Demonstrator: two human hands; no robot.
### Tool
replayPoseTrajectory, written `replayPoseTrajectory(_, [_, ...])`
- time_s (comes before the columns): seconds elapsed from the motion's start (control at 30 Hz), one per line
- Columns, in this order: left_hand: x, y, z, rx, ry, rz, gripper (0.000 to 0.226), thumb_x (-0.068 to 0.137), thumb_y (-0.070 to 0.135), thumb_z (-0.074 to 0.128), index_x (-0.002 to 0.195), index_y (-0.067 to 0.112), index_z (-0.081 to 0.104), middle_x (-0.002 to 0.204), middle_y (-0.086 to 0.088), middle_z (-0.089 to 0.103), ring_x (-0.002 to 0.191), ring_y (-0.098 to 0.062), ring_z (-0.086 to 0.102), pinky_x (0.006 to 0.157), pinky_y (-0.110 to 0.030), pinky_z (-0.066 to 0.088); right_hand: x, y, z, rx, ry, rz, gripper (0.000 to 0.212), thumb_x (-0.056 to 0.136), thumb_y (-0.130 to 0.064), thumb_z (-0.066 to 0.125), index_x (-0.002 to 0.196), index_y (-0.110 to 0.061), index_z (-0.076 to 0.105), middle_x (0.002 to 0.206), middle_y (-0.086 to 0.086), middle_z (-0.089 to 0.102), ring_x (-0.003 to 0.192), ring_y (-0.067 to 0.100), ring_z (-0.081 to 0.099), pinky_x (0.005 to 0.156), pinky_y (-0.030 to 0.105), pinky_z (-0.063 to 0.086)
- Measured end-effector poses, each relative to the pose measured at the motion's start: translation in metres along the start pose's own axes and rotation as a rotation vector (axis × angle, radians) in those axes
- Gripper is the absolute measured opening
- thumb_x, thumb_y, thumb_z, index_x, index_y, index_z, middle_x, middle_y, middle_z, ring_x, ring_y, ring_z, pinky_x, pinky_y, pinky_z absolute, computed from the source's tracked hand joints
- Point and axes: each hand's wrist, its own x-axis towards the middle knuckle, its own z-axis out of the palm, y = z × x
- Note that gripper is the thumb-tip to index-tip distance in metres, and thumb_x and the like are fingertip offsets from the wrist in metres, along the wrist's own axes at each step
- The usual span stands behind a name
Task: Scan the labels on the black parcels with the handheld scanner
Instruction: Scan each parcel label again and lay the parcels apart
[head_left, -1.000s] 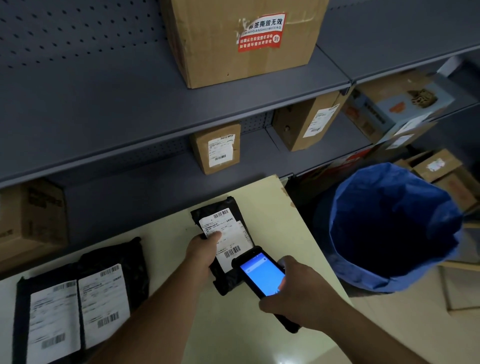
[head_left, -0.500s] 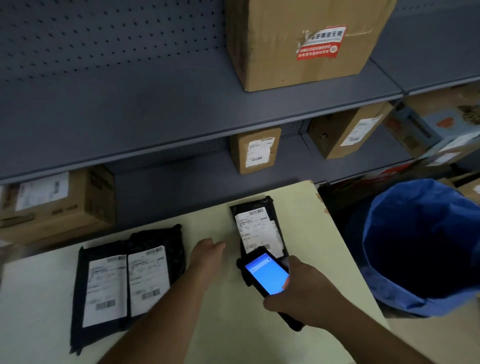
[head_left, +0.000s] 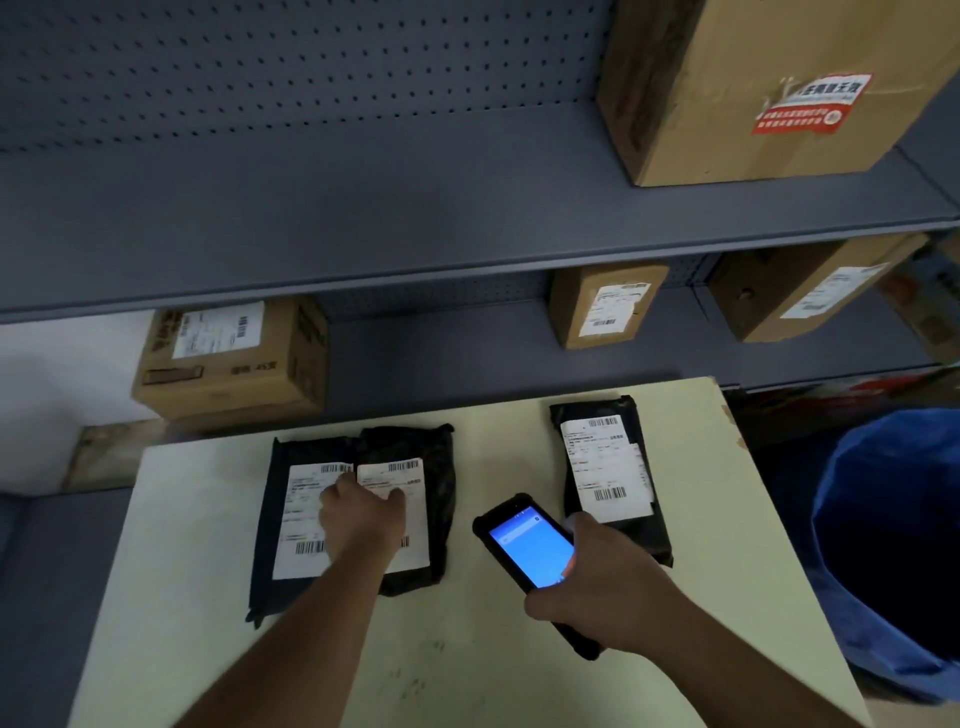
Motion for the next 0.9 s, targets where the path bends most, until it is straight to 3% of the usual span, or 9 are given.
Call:
replayPoseTrajectory(0.13, [0.008, -0.017, -0.002, 0.073, -0.064, -0.042, 0.079, 0.090, 0.043, 0.072, 0.152, 0.004, 0.042, 0.149, -0.022, 0.047, 0.135, -0.044, 0.048, 0.109, -0.058, 0.044, 0.001, -0.005, 0.011, 0.006, -0.010, 0.011, 0.057, 0.069, -0.039, 0.082, 0.113, -0.024, 0.049, 0.097, -0.002, 0.061, 0.086, 0.014, 0.066, 0.066, 0.027, 0.053])
replayPoseTrajectory(0.3, [0.008, -0.016, 0.004, 0.137, -0.115, -0.033, 0.094, 0.091, 0.046, 0.069, 0.162, 0.002, 0.025, 0.158, -0.020, 0.040, 0.141, -0.042, 0.043, 0.111, -0.056, 0.042, 0.001, -0.007, 0.017, 0.005, -0.020, 0.024, 0.059, 0.069, -0.038, 0.081, 0.116, -0.024, 0.049, 0.098, -0.001, 0.061, 0.088, 0.016, 0.067, 0.068, 0.030, 0.056])
replayPoseTrajectory(0.43, [0.006, -0.011, 0.013, 0.162, -0.120, -0.010, 0.081, 0.087, 0.051, 0.071, 0.148, 0.006, 0.044, 0.151, -0.017, 0.047, 0.136, -0.039, 0.048, 0.107, -0.053, 0.047, 0.001, -0.005, 0.016, 0.015, -0.012, 0.036, 0.051, 0.070, -0.037, 0.080, 0.107, -0.024, 0.049, 0.093, -0.003, 0.059, 0.081, 0.013, 0.063, 0.063, 0.026, 0.050])
replayPoseTrajectory(0.57, [0.008, -0.005, 0.022, 0.143, -0.156, -0.031, 0.097, 0.080, 0.063, 0.074, 0.151, 0.006, 0.040, 0.152, -0.018, 0.047, 0.139, -0.038, 0.048, 0.107, -0.052, 0.048, 0.003, -0.003, 0.014, 0.040, -0.018, 0.045, 0.048, 0.069, -0.037, 0.080, 0.103, -0.026, 0.047, 0.093, -0.002, 0.058, 0.077, 0.015, 0.060, 0.060, 0.024, 0.047])
replayPoseTrajectory(0.67, [0.013, 0.001, 0.027, 0.006, -0.237, -0.080, 0.115, 0.055, 0.074, 0.075, 0.146, 0.010, 0.047, 0.135, -0.013, 0.061, 0.116, -0.035, 0.064, 0.096, -0.047, 0.057, 0.005, 0.002, 0.011, 0.075, -0.017, 0.071, 0.051, 0.067, -0.037, 0.079, 0.106, -0.026, 0.048, 0.095, 0.000, 0.061, 0.073, 0.017, 0.061, 0.060, 0.027, 0.050])
replayPoseTrajectory(0.73, [0.015, 0.003, 0.030, -0.057, -0.279, -0.105, 0.109, 0.055, 0.066, 0.083, 0.143, 0.010, 0.049, 0.124, -0.010, 0.064, 0.095, -0.029, 0.067, 0.081, -0.039, 0.060, 0.007, 0.006, 0.009, 0.081, -0.013, 0.091, 0.054, 0.065, -0.038, 0.078, 0.109, -0.026, 0.049, 0.095, 0.000, 0.063, 0.072, 0.017, 0.062, 0.061, 0.028, 0.051])
replayPoseTrajectory(0.9, [0.021, 0.000, 0.044, -0.024, -0.269, -0.125, 0.121, 0.047, 0.057, 0.093, 0.146, 0.011, 0.040, 0.138, -0.016, 0.057, 0.115, -0.039, 0.064, 0.089, -0.050, 0.062, 0.008, 0.013, 0.008, 0.077, -0.020, 0.108, 0.056, 0.064, -0.040, 0.076, 0.111, -0.025, 0.049, 0.092, -0.001, 0.063, 0.070, 0.016, 0.062, 0.061, 0.029, 0.050])
